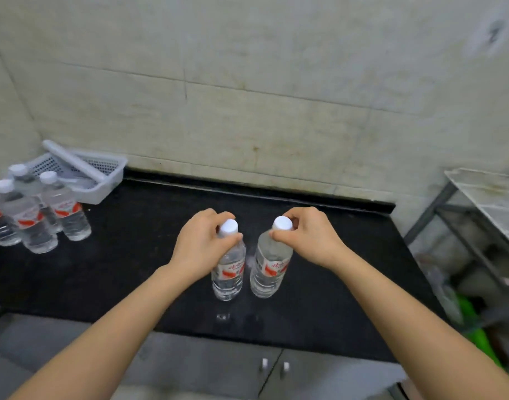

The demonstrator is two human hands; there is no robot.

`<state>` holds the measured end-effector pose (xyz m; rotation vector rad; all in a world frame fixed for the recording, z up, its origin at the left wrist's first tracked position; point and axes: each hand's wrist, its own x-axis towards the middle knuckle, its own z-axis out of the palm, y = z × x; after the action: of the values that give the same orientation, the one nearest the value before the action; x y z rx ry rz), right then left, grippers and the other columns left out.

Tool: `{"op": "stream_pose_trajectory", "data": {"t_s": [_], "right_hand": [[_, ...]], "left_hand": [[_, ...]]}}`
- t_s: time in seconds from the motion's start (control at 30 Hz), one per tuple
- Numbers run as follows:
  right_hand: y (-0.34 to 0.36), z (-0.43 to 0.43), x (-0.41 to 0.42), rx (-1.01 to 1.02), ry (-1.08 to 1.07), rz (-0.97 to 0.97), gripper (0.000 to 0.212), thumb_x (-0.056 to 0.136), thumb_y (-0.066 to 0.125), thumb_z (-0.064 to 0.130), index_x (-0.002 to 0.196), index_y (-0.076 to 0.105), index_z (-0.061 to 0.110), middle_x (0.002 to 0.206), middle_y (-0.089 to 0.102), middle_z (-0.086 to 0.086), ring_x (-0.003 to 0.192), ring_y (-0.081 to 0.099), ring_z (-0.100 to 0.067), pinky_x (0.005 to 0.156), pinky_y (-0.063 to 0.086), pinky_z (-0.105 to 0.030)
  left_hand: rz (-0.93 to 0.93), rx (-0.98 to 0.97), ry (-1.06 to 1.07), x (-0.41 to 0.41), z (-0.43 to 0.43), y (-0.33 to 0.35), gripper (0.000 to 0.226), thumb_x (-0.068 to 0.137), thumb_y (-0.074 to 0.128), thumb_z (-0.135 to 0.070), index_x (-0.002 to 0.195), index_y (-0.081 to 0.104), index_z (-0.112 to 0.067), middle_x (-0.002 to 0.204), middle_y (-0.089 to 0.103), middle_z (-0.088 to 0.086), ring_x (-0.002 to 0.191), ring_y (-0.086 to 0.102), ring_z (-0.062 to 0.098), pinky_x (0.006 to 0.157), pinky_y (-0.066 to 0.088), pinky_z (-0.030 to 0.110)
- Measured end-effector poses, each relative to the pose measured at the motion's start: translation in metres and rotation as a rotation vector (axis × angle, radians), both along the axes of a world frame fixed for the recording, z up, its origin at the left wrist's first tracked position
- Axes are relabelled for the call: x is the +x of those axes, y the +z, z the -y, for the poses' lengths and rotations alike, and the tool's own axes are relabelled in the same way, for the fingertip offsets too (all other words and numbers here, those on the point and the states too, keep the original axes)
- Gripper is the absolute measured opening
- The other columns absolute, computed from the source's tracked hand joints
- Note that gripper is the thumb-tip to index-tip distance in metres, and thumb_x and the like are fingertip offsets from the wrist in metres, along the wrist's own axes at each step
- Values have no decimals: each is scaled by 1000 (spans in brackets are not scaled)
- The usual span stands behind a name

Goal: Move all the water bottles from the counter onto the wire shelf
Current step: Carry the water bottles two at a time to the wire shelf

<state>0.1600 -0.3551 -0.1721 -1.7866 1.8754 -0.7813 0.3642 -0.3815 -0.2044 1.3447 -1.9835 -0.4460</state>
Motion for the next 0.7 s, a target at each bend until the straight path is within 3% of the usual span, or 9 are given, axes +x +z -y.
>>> {"op": "stream_pose_trajectory", "data": {"t_s": [0.2,0.3,0.4,0.53,0.7], "right_hand": [[38,-48,-120,-75,-137,-7,21,76,74,32,82,70,13,67,60,3,64,53,-12,56,40,-29],[57,-66,-178,-138,-224,-15,28,75,73,32,67,62,8,56,47,4,54,41,-10,51,32,-28],[80,-86,-234,-203,-332,-18,26,77,75,29,61,61,14,52,49,7,50,42,-5,44,28,-18],[104,-105,-304,-274,-412,-32,19,78,75,29,70,67,14,54,52,7,51,45,-7,49,30,-24],[135,-120,-397,-334,-482,-132,33,81,71,32,69,63,3,53,48,3,46,40,-4,45,27,-21]], "left_hand": [[-149,-11,-148,-128,-28,39,24,77,74,-28,100,70,-22,79,60,1,75,55,14,71,47,32],[-196,-22,-248,-191,-34,64,20,76,75,-28,94,71,-22,83,65,3,78,59,17,75,51,39],[-222,-50,-350,-254,-36,88,12,76,74,-28,85,72,-20,77,64,3,75,59,19,73,52,44],[-248,-72,-486,-332,-38,112,16,73,73,-31,79,69,-17,75,65,6,75,61,21,72,52,48],[-313,-75,-561,-428,-35,133,20,70,74,-26,79,67,-10,80,68,16,79,64,27,74,54,49]]}}
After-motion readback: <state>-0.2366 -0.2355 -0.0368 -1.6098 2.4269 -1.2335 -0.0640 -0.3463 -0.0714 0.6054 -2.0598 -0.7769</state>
